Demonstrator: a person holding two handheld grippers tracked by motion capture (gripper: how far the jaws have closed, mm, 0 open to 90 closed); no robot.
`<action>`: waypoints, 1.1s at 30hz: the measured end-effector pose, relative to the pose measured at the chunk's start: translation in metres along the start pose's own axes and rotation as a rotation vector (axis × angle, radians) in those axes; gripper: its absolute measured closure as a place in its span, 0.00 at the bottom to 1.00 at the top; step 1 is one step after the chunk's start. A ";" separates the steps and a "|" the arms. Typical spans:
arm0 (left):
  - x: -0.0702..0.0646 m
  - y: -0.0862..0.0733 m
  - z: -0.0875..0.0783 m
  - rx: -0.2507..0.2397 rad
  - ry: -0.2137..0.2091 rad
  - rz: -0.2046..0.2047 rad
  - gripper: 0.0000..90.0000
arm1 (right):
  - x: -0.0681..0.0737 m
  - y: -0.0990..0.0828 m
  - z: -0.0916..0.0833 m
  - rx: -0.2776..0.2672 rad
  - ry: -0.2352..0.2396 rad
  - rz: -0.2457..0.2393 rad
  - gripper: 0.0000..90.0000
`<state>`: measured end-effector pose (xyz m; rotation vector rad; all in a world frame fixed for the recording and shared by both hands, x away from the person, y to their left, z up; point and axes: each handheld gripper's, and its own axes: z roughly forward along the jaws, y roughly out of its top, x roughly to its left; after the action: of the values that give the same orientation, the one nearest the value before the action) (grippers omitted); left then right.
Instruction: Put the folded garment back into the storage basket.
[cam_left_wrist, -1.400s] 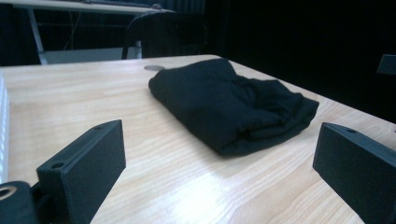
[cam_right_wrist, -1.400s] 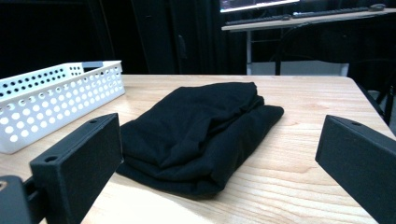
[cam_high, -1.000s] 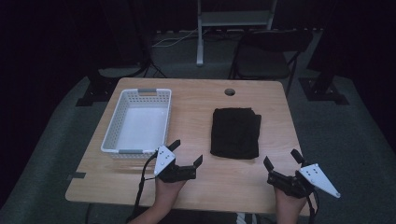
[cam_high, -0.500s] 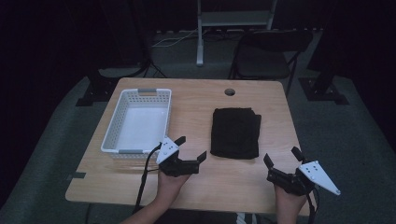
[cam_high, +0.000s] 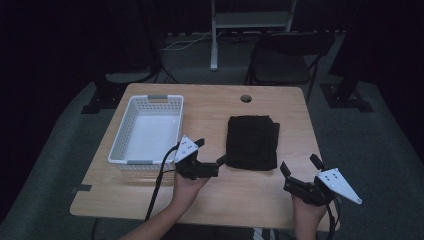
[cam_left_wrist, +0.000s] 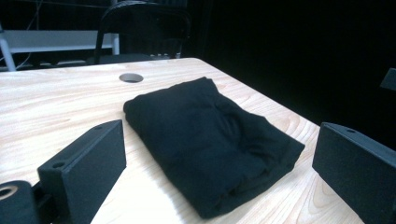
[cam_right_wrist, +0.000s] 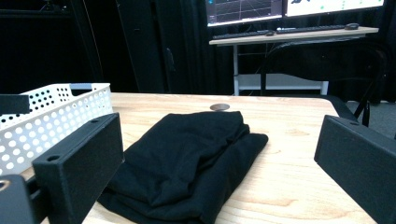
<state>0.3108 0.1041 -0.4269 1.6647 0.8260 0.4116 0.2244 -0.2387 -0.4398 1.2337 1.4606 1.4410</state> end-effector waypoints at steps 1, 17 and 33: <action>0.000 0.002 0.002 0.001 0.001 0.001 0.04 | 0.000 0.000 0.000 -0.001 -0.002 -0.004 0.01; 0.012 0.021 0.026 0.042 0.015 -0.012 0.04 | 0.003 0.004 0.008 0.026 0.017 0.005 0.01; 0.025 0.031 0.050 0.054 0.003 -0.036 0.04 | 0.000 0.004 0.012 0.068 0.013 0.014 0.01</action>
<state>0.3704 0.0842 -0.4145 1.6974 0.8748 0.3694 0.2368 -0.2353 -0.4369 1.2802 1.5244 1.4209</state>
